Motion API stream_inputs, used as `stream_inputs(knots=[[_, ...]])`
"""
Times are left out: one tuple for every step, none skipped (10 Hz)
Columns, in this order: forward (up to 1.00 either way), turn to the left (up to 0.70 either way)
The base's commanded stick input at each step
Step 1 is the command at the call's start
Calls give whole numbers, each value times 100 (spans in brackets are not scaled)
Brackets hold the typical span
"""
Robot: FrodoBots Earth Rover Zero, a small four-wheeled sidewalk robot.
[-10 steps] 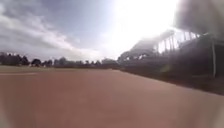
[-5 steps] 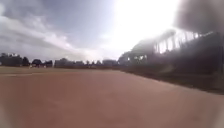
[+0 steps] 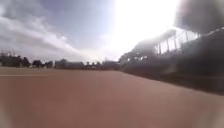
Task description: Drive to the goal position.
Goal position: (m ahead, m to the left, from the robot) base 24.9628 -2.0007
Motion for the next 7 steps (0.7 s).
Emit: stream_inputs(knots=[[70, 35], [70, 35], [70, 35], [70, 35], [70, 0], [70, 0], [70, 0]])
